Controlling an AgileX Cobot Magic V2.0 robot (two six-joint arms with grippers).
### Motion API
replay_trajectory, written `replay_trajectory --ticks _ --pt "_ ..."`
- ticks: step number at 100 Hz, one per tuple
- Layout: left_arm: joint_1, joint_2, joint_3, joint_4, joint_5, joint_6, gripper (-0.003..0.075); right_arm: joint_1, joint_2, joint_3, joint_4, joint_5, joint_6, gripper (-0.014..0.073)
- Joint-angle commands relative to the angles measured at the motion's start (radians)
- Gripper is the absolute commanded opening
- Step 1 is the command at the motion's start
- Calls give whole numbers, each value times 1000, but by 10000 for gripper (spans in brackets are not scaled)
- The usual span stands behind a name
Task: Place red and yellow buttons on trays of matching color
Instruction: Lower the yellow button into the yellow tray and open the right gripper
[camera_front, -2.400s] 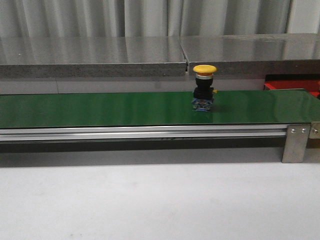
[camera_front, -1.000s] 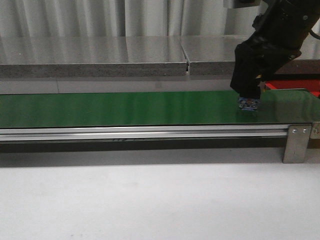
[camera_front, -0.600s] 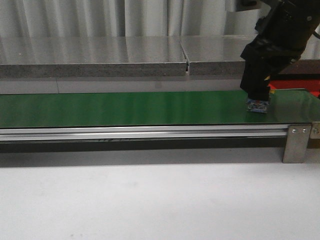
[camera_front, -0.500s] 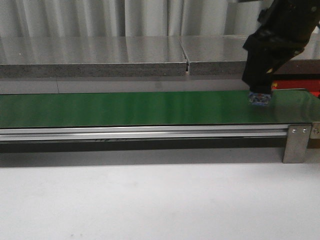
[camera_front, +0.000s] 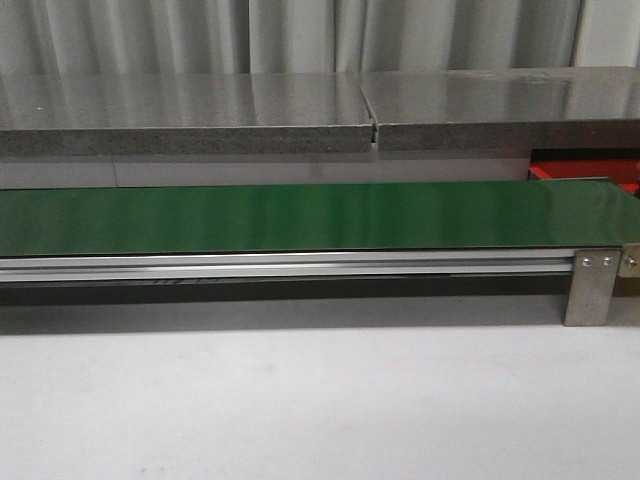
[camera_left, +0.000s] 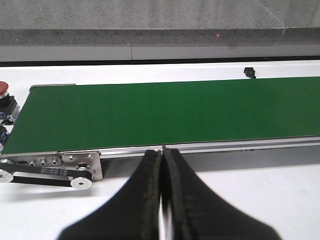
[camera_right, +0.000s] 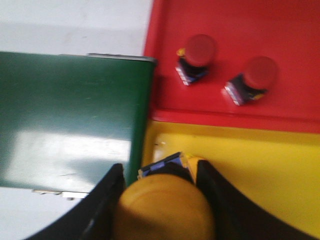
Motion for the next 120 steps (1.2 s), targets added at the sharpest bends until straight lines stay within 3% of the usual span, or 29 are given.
replay_trajectory --ticks 1,30,92,120 --pt "-7 10 -26 -21 -65 2 -19 -86 -42 -18 6 -43 32 69" --pt "-7 10 -26 -21 -66 2 -19 -229 5 147 32 -238 89 69" --pt "-7 10 -26 -21 -66 2 -19 -217 217 183 72 -450 83 69" --pt "-7 10 -26 -21 -66 2 -19 -184 266 172 72 -476 59 69"
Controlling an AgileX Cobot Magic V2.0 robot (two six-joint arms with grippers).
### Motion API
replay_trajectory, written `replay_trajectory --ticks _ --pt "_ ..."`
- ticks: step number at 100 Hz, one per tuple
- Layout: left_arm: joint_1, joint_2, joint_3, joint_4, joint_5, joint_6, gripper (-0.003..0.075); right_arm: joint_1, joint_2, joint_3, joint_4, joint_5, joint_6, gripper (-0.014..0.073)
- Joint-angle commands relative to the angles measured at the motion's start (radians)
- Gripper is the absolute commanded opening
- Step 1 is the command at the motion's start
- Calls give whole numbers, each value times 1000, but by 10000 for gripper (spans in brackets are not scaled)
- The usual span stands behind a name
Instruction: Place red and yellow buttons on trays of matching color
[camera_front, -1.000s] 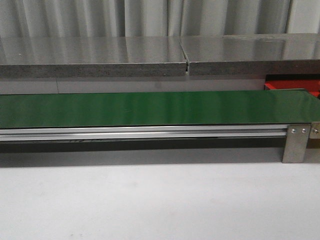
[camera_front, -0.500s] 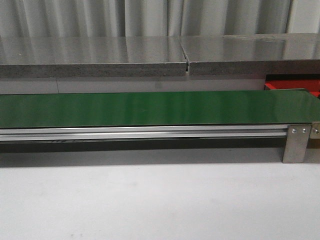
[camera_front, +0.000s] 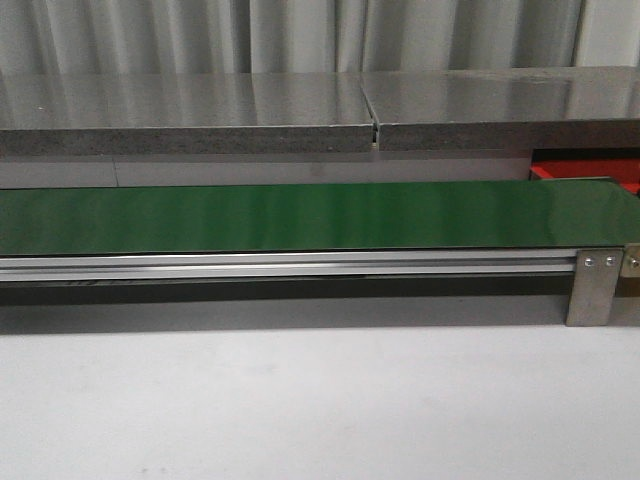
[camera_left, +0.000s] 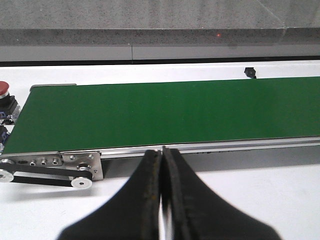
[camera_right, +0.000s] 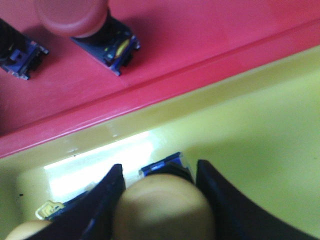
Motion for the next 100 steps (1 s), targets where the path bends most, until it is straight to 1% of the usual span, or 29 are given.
replay_trajectory --ticks 1,28,57,67,74,81,86,88,93,100 --pt "-7 10 -26 -21 -66 2 -19 3 -29 -31 12 -50 -15 69" --pt "-7 10 -26 -21 -66 2 -19 4 -22 -31 12 -80 -15 69" --pt "-7 10 -26 -21 -66 2 -19 4 22 -31 12 -65 -15 69" --pt "-7 10 -26 -21 -66 2 -19 4 29 -31 12 -61 -15 87" --pt "-7 10 -26 -21 -66 2 -19 4 30 -31 13 -59 -15 139" --pt "-7 10 -26 -21 -66 2 -19 4 30 -31 13 -55 -15 230" --pt "-7 10 -26 -21 -66 2 -19 4 30 -31 13 -53 -15 328" --pt "-7 10 -26 -21 -66 2 -19 4 30 -31 13 -53 -15 356" --pt "-7 10 -26 -21 -66 2 -19 4 30 -31 14 -53 -15 465" --pt "-7 10 -26 -21 -66 2 -19 4 30 -38 13 -53 -15 576"
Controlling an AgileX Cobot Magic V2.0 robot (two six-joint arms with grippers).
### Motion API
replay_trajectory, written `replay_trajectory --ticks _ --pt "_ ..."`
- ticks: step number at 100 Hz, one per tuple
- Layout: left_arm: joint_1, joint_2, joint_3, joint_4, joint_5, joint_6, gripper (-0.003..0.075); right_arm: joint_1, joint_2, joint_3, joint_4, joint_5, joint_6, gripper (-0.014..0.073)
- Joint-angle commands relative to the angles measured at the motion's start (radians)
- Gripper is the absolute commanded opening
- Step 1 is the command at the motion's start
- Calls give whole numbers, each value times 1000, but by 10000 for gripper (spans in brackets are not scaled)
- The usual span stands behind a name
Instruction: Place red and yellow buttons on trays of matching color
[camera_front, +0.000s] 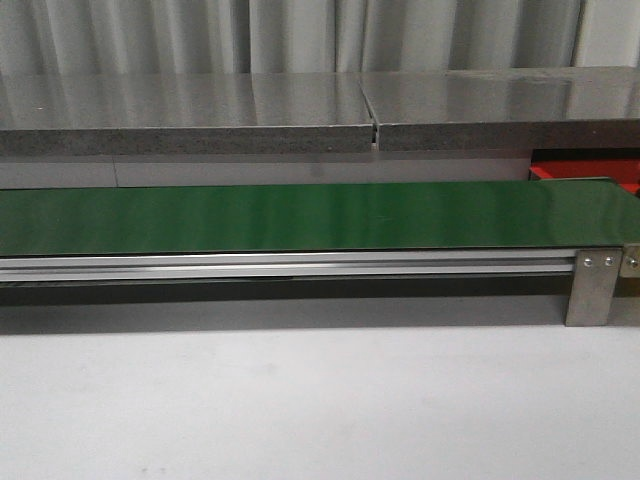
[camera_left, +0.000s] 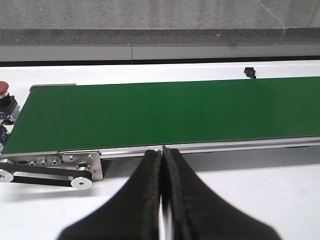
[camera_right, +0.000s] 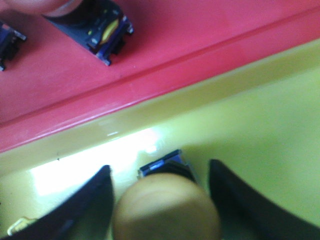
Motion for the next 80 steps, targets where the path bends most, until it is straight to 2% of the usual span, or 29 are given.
replay_trajectory --ticks 1,10,49,61,80 --pt "-7 10 -26 -21 -66 2 -19 -1 -40 -35 11 -26 -13 584" --pt "-7 10 -26 -21 -66 2 -19 -1 -42 -55 12 -11 -13 648" --pt "-7 10 -26 -21 -66 2 -19 17 -199 -112 18 16 -13 647" --pt "-7 10 -26 -21 -66 2 -19 75 -272 -112 17 14 -31 647" --pt "-7 10 -26 -21 -66 2 -19 231 -390 -107 9 14 -72 647"
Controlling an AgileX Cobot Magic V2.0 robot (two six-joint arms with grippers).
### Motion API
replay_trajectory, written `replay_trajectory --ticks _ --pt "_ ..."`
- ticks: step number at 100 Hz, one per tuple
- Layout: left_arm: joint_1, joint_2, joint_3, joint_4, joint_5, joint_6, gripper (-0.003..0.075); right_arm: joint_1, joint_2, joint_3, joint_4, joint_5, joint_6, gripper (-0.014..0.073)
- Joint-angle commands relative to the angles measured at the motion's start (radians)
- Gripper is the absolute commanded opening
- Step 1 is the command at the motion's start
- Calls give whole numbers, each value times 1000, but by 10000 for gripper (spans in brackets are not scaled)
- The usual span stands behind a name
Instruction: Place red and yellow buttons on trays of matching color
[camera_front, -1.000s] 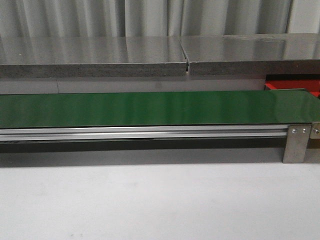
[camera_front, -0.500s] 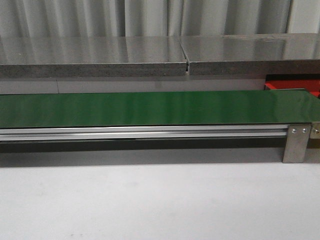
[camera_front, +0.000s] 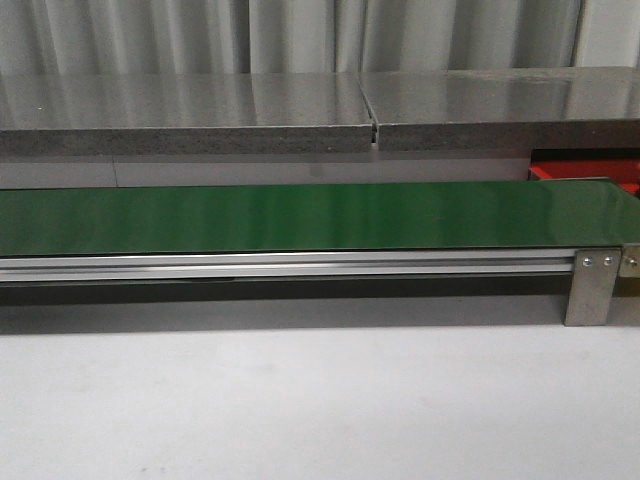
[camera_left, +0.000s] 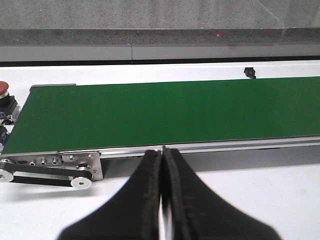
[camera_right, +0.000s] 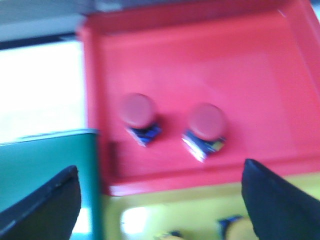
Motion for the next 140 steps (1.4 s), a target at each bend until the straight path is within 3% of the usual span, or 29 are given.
replay_trajectory --ticks 1,31,68,78,97,107,140 --pt "-7 10 -26 -21 -66 2 -19 67 -93 -26 2 -37 -31 647" --pt "-7 10 -26 -21 -66 2 -19 265 -275 114 -110 -47 -34 645" --pt "-7 10 -26 -21 -66 2 -19 309 -556 387 -110 -23 -34 628" --pt "-7 10 -26 -21 -66 2 -19 309 -627 445 -101 -15 -34 523" --pt "-7 10 -26 -21 -66 2 -19 309 -705 486 -98 19 -34 99" --pt "-7 10 -26 -21 -66 2 -19 309 -706 486 -98 29 -34 -74" --pt "-9 43 -26 -21 -66 2 -19 309 -703 486 -97 29 -33 -68"
